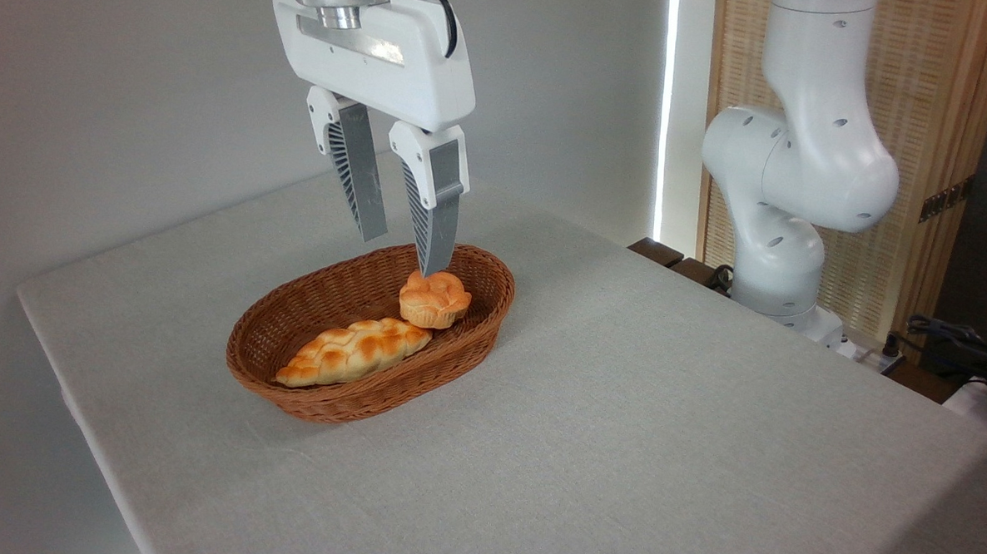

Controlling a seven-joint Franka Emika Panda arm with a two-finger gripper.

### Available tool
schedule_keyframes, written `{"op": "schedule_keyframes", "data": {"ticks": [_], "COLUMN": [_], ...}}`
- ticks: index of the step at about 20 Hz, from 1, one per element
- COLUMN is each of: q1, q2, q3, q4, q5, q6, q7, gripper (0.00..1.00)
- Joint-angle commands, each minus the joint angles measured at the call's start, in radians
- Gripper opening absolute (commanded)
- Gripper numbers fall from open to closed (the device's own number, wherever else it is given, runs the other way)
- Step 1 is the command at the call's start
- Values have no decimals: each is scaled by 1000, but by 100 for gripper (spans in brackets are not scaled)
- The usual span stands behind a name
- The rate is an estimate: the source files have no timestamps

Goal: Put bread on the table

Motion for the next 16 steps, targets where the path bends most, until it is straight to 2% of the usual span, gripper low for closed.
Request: {"op": "schedule_keyframes", "data": {"ticks": [1,9,12,15,16], "q1": [-3,-7,-13,-36,-61], "q2": [7,-7,-51,-98,-106], "q3": [6,2,-6,-6,-6], "q4": [15,-18,-91,-174,-200], "q5": [7,0,-2,-42,-52], "q6": [-27,-30,-16,-13,-10], "q7": [8,-5,-5,-5,-5], "gripper": [100,100,100,100,100]}}
